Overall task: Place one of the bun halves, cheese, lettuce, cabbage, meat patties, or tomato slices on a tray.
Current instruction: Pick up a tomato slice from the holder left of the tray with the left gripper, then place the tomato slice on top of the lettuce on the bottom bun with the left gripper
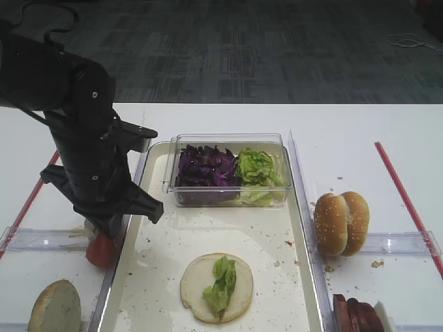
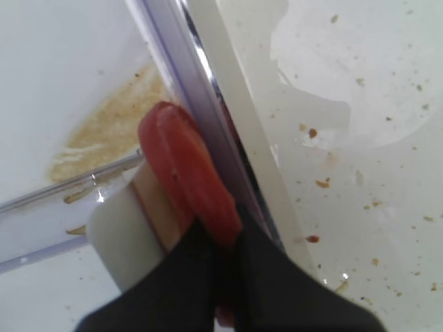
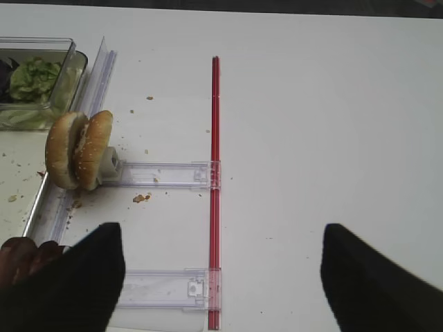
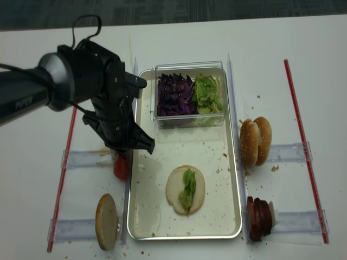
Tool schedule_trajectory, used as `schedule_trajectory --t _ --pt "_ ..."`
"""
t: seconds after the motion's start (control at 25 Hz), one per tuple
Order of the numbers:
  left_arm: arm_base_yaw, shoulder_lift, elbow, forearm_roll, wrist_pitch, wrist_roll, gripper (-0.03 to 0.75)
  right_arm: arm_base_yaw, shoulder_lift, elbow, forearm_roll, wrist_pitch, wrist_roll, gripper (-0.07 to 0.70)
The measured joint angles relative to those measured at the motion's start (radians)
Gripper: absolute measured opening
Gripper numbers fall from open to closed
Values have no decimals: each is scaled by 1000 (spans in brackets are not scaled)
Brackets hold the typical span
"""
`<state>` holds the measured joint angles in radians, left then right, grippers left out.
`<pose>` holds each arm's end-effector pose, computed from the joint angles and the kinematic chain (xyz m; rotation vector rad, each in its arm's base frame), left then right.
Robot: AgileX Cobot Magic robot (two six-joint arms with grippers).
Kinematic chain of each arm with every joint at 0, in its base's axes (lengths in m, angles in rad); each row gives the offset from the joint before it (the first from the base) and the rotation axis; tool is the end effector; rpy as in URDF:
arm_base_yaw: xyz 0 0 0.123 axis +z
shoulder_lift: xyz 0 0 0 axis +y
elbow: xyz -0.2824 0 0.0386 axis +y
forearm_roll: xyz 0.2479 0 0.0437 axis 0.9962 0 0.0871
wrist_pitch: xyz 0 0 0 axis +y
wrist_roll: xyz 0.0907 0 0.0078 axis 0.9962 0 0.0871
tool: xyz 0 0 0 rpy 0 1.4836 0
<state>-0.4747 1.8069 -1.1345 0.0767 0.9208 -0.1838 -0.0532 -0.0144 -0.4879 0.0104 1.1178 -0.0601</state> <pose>0.2966 -0.1462 0.1776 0.5106 3.0166 0.0585 -0.0081 0.0013 0.2692 -0.0081 2.0995 -0.0557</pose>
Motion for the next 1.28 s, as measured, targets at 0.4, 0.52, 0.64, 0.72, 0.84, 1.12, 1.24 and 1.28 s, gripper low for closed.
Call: schedule_trajectory --t 0.4,0.52,0.64,0.72,0.84,1.12,1.24,1.28 --pt "0 -60 0 -2 10 0 21 0 0 0 0 0 0 610" --pt "0 -116 0 -2 19 2 21 0 0 0 0 0 0 610" --pt "0 -147 0 -15 31 18 21 0 0 0 0 0 0 610" --pt "0 -149 0 -41 39 43 21 0 0 0 0 0 -2 610" --pt "0 -149 0 -143 41 136 20 0 0 0 0 0 -2 610" --pt "0 -149 0 -581 106 483 20 0 0 0 0 0 -4 610" --pt "0 -149 0 -726 173 585 20 0 0 0 0 1 -4 610" --pt "0 -149 0 -764 198 612 20 0 0 0 0 1 -4 610"
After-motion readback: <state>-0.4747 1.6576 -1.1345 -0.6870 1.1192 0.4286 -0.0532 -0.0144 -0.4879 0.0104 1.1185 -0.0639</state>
